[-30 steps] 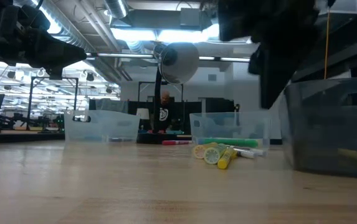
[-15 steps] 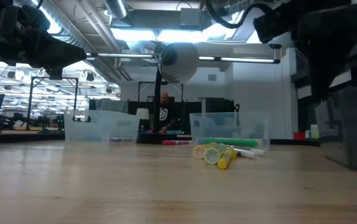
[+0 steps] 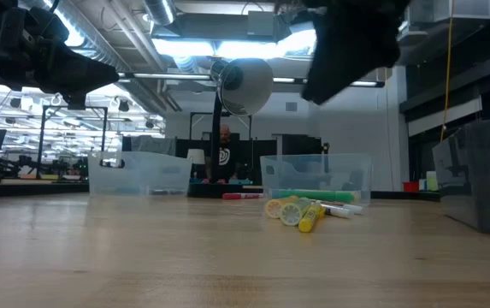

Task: Pick & Place Markers
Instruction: Put the yellow highlighter pen into the right transparent bin

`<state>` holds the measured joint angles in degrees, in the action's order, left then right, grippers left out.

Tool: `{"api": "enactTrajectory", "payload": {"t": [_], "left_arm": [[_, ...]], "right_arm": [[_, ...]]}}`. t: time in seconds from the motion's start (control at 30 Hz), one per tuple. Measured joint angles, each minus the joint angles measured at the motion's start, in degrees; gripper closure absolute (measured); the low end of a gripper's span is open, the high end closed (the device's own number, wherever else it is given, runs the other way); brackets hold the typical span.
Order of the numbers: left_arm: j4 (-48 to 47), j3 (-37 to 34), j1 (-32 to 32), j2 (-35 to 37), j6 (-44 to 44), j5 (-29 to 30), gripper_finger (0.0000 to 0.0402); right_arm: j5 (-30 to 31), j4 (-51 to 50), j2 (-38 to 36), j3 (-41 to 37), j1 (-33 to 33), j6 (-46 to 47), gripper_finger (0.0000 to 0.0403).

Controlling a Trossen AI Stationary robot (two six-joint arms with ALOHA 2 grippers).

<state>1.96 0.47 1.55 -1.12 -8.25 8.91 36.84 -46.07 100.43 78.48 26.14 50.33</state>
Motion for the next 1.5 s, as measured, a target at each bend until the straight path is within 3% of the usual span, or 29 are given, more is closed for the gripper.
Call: {"api": "enactTrajectory", "payload": {"t": [0.13, 0.5, 0.93, 1.2, 1.5], "left_arm": [[0.0, 0.0, 0.0, 0.0, 0.0, 0.01, 0.0329], [0.0, 0.0, 0.02, -0.01, 0.0, 0.0, 0.0329], [0.0, 0.0, 0.0, -0.01, 0.02, 0.0, 0.0329], [0.0, 0.0, 0.01, -0.01, 0.0, 0.0, 0.0329], [0.0, 0.0, 0.01, -0.01, -0.01, 0.0, 0.0329]], "right_arm": [[-0.17, 5.27, 0.0, 0.0, -0.01, -0.5, 0.0247], [-5.29, 16.52, 0.04, -0.02, -0.94, -13.45, 0.0247], [-15.51, 17.82, 3.68, -0.02, -7.96, -19.12, 0.0247], [-26.43, 17.46, 8.27, -0.04, -11.31, -39.52, 0.0247], [-23.17, 11.06, 8.5, -0.04, -13.53, -71.18, 0.0247]]}}
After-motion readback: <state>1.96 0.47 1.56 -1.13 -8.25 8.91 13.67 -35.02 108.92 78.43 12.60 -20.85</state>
